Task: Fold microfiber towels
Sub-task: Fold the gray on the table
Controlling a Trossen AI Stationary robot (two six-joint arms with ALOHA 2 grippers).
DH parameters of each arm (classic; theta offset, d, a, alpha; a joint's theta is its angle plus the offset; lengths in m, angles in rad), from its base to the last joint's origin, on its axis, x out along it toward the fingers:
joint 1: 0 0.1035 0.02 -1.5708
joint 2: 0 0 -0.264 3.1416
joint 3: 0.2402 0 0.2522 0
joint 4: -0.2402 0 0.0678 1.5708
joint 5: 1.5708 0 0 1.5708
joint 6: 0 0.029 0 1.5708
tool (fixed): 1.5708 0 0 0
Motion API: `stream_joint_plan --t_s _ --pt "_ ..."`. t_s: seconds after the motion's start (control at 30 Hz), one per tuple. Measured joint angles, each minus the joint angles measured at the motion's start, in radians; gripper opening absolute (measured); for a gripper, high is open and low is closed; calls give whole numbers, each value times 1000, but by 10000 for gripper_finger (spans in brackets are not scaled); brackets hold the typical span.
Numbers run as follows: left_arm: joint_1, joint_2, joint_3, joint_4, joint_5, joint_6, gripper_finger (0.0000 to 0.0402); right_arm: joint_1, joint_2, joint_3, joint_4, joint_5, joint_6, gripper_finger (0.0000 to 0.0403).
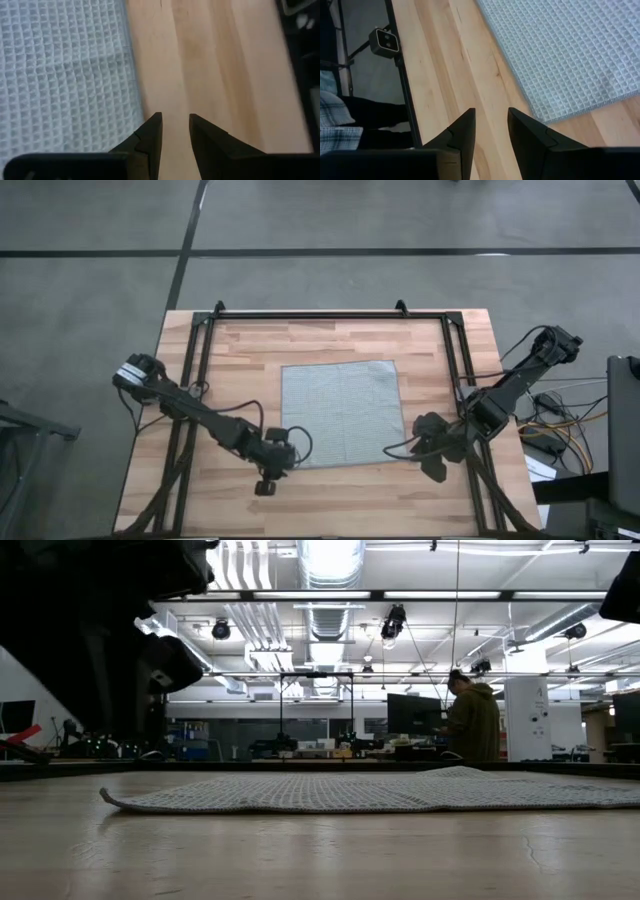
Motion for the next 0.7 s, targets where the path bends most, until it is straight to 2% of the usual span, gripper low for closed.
stream_joint_plan --t_s 0.2,0.43,0.7 --pt "-4 1 0 -100 -5 194 101 -1 0 0 -6 3 -2 111" --pt "-4 1 9 -99 -107 279 101 -1 0 -5 -19 3 5 111" --pt "-5 1 12 -99 -86 316 101 -1 0 -6 -19 10 5 111"
